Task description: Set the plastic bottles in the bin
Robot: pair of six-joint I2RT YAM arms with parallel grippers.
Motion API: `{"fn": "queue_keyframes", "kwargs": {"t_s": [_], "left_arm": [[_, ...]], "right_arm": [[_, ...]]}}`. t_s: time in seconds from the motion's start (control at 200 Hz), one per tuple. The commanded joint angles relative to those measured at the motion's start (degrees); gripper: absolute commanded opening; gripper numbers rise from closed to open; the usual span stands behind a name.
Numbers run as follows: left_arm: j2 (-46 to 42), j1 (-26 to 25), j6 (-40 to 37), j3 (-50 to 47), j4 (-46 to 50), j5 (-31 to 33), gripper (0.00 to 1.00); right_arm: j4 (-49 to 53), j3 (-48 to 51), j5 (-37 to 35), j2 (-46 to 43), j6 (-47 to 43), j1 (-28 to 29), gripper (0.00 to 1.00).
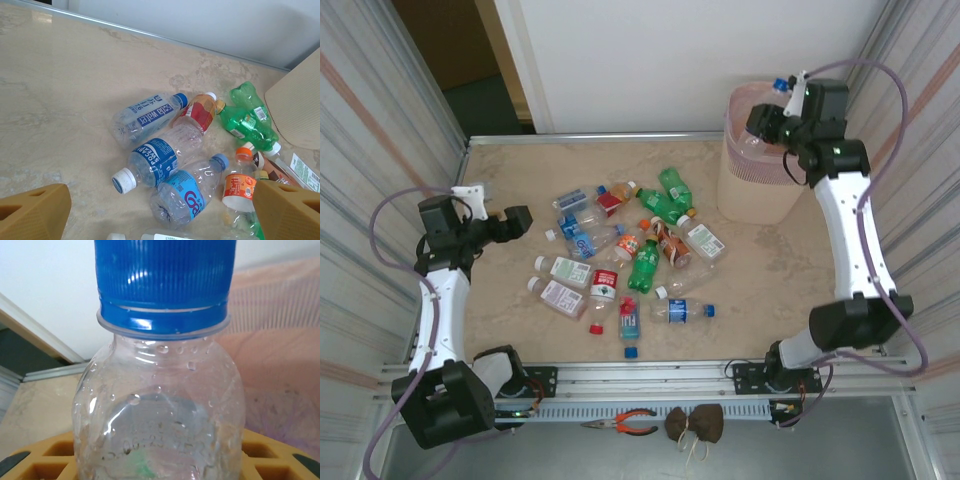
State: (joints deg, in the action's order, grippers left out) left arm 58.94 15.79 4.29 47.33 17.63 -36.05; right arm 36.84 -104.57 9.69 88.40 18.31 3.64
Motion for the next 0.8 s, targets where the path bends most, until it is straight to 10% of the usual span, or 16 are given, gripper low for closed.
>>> {"fn": "queue_keyframes", "kwargs": {"t_s": [0.0, 0.796], "left_arm": [[-0.36, 0.4, -0.32, -0.34, -1.53, -1.43, 0.94], [2.39, 0.43, -0.28, 0.04, 0.14, -0.2, 0.94]], "right_arm": [[3.65, -8.77, 1.03, 5.33, -4.68, -0.65, 0.44], [38.2, -39.86, 6.5, 40.15, -14.55, -3.77, 0.42]]}}
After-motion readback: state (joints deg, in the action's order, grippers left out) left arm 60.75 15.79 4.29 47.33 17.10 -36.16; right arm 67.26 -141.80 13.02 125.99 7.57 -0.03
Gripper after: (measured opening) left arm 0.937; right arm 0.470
